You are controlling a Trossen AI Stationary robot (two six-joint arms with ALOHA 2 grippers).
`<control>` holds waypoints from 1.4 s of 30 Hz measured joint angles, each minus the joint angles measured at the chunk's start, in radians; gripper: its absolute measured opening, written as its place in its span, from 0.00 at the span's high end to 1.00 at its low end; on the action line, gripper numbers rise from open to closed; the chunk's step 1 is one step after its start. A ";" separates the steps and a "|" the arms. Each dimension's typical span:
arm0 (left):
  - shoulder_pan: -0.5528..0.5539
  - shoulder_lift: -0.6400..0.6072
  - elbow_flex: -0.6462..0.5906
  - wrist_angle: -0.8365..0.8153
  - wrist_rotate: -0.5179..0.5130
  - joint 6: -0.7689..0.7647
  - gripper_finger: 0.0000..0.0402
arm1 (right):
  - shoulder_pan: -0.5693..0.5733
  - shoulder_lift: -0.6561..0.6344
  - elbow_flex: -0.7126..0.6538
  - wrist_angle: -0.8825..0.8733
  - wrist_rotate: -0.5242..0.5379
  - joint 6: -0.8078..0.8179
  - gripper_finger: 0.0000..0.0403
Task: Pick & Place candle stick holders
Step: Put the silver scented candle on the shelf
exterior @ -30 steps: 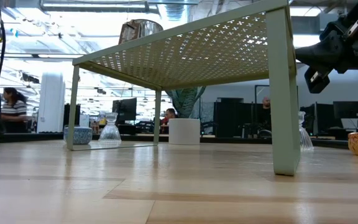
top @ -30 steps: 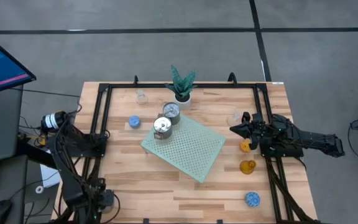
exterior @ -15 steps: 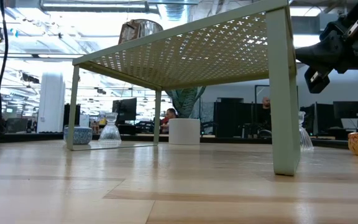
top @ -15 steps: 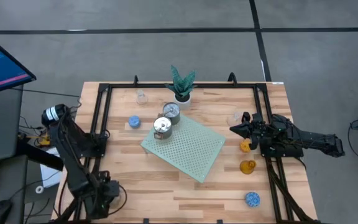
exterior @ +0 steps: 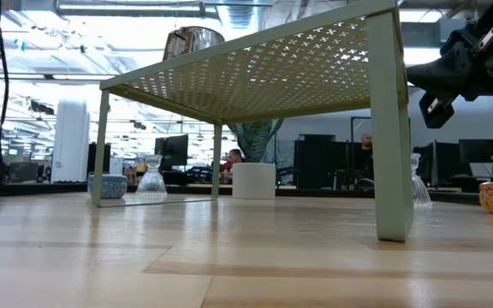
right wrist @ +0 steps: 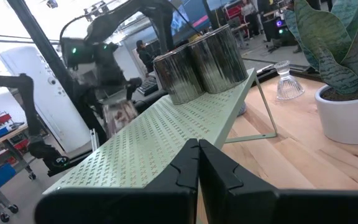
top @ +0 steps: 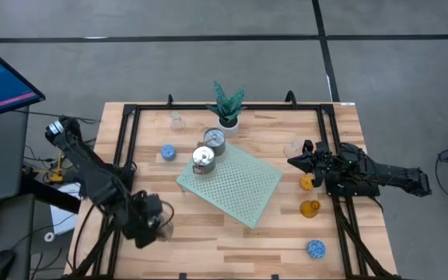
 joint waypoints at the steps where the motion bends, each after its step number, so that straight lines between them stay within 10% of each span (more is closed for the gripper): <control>1: 0.017 -0.019 0.001 0.001 -0.001 -0.004 0.12 | 0.000 0.000 0.000 0.000 0.000 0.000 1.00; 19: 0.327 -0.120 0.141 -0.057 -0.108 0.122 0.12 | 0.000 0.000 0.000 0.000 0.000 0.000 1.00; 42: 0.651 -0.089 0.180 -0.124 -0.005 0.347 0.12 | 0.000 0.000 0.000 0.000 0.000 0.000 1.00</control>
